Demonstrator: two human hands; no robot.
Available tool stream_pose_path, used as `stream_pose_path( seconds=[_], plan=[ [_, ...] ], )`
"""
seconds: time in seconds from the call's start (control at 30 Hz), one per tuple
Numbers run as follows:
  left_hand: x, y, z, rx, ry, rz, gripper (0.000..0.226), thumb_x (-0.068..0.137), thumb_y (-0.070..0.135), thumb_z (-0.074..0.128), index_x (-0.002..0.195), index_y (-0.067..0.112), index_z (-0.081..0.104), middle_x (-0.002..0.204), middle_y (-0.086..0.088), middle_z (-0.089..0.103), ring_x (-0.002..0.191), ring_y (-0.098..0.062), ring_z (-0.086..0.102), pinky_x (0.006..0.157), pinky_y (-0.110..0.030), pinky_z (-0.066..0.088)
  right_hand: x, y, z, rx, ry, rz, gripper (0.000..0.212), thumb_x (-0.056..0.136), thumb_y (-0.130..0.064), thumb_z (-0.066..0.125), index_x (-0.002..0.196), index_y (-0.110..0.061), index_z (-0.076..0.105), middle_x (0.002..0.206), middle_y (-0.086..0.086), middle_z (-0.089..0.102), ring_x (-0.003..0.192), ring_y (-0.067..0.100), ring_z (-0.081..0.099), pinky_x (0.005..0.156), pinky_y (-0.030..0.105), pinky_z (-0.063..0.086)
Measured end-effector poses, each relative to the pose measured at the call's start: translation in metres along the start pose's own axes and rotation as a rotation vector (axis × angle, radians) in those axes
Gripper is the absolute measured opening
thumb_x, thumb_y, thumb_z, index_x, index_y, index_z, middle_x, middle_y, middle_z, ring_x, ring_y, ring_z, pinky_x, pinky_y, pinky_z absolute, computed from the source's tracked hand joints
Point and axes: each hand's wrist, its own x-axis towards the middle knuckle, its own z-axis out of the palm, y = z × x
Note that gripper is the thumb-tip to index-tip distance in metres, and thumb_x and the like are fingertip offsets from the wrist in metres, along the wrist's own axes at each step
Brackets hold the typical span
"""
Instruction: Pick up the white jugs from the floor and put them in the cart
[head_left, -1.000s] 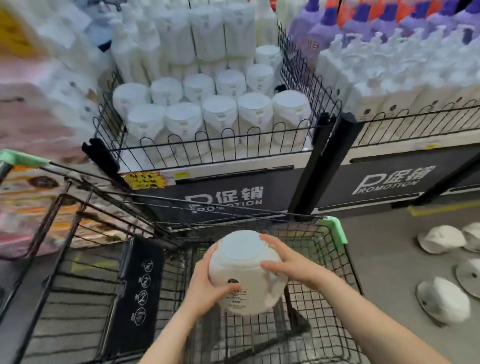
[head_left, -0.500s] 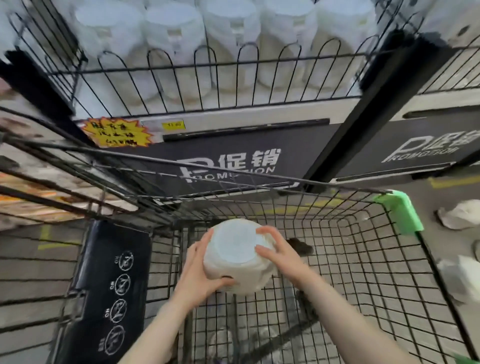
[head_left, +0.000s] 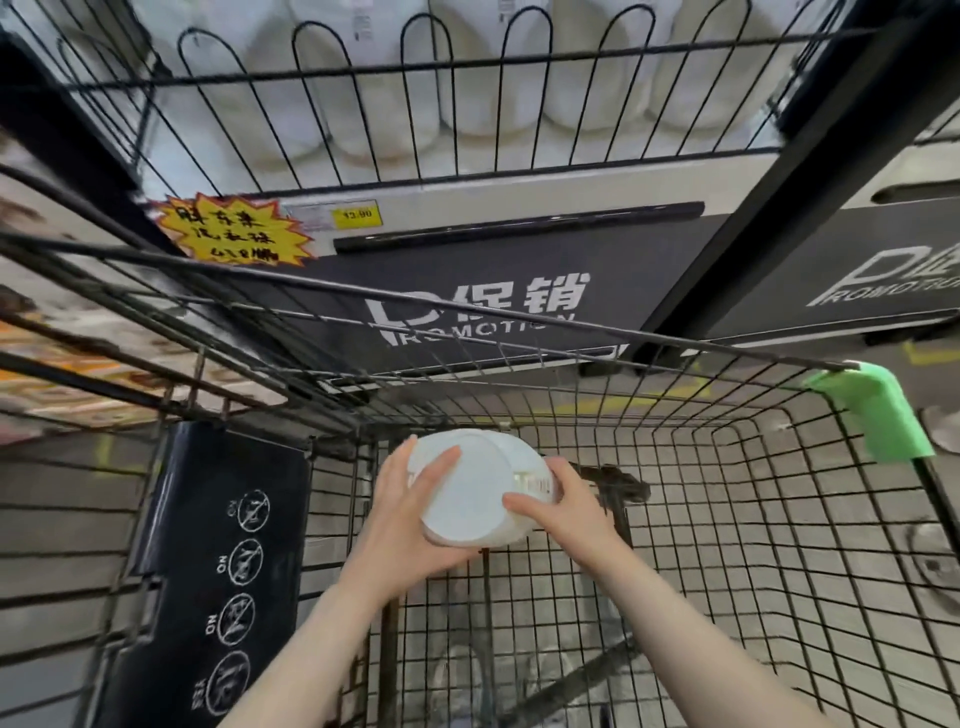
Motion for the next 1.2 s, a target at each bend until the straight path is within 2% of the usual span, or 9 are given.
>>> stream_pose_path(
  seconds=[0.07,0.3,0.47,0.53,0.63,0.77,0.97,1.1,1.2],
  plan=[
    [0.004,-0.004,-0.01,-0.034,0.022,-0.028,0.098,0.05,0.055,0.076,0.13,0.061,0.02,0.151,0.006,0.0,0.141,-0.014,0.0,0.111,-0.03,0.014,0.01,-0.01,0.01,0.005,0.0,-0.011,0.046,0.072,-0.027,0.075,0.11,-0.018,0.052,0.106,-0.002,0.06,0.093,0.011,0.058,0.081,0.034,0.054],
    [0.017,-0.035,-0.048,0.055,-0.052,-0.03,0.1,0.062,0.038,0.082,0.135,0.059,0.016,0.155,0.006,-0.01,0.142,-0.011,-0.01,0.115,-0.034,0.011,0.031,-0.017,0.043,0.083,-0.092,-0.045,0.053,0.072,-0.035,0.075,0.116,-0.024,0.047,0.116,-0.001,0.058,0.104,0.012,0.059,0.088,0.036,0.054],
    [0.013,-0.036,-0.053,0.201,-0.081,-0.049,0.105,0.066,0.046,0.077,0.134,0.063,-0.001,0.154,0.007,-0.024,0.143,-0.014,-0.018,0.118,-0.044,0.014,0.015,-0.034,0.049,-0.014,-0.082,-0.112,0.053,0.078,-0.041,0.066,0.124,-0.04,0.04,0.139,-0.006,0.04,0.128,0.013,0.039,0.111,0.038,0.033],
    [0.011,-0.023,-0.061,0.301,-0.081,-0.008,0.108,0.064,0.055,0.074,0.139,0.055,-0.003,0.154,0.003,-0.023,0.142,-0.014,-0.019,0.118,-0.048,0.011,0.001,-0.041,0.041,-0.149,-0.013,-0.164,0.069,0.085,-0.039,0.06,0.143,-0.027,0.024,0.151,-0.005,0.024,0.14,0.011,0.019,0.118,0.037,0.018],
    [0.013,0.018,-0.078,0.396,0.066,0.188,0.107,0.062,0.056,0.075,0.144,0.048,0.006,0.157,0.002,-0.013,0.144,-0.016,-0.013,0.116,-0.054,0.007,-0.028,-0.056,0.013,-0.352,0.152,-0.373,0.071,0.086,-0.046,0.056,0.145,-0.029,0.021,0.154,-0.01,0.015,0.142,0.004,0.004,0.118,0.033,0.01],
    [0.034,0.063,-0.101,0.598,0.253,0.296,0.117,0.046,0.06,0.081,0.144,0.043,0.018,0.149,-0.015,0.013,0.143,-0.034,0.0,0.106,-0.069,0.003,-0.036,-0.082,-0.034,-0.735,0.5,-0.549,0.075,0.082,-0.043,0.062,0.144,-0.028,0.022,0.151,-0.001,0.022,0.143,0.019,0.007,0.116,0.045,0.009],
    [0.028,0.088,-0.117,0.746,0.453,0.358,0.101,0.054,0.057,0.078,0.14,0.039,0.029,0.146,-0.014,0.019,0.142,-0.032,0.008,0.104,-0.072,-0.002,-0.038,-0.099,-0.052,-0.92,0.596,-0.559,0.074,0.08,-0.024,0.067,0.143,-0.028,0.027,0.149,0.011,0.023,0.141,0.03,0.012,0.114,0.051,0.014],
    [0.059,0.099,-0.137,0.839,0.287,0.209,0.112,0.055,0.066,0.073,0.145,0.042,0.011,0.154,-0.012,0.011,0.144,-0.032,-0.007,0.103,-0.071,-0.012,-0.029,-0.109,-0.058,-0.955,0.502,-0.447,0.079,0.087,-0.029,0.057,0.146,-0.032,0.004,0.157,0.011,0.011,0.145,0.033,0.001,0.115,0.048,0.005],
    [0.072,0.096,-0.142,0.856,0.198,0.166,0.115,0.051,0.065,0.077,0.145,0.042,0.014,0.152,-0.011,0.016,0.143,-0.033,-0.003,0.102,-0.068,-0.02,-0.02,-0.118,-0.063,-0.918,0.466,-0.441,0.073,0.09,-0.023,0.052,0.147,-0.031,0.008,0.154,0.012,0.018,0.145,0.031,0.002,0.118,0.044,0.01]
  ],
)
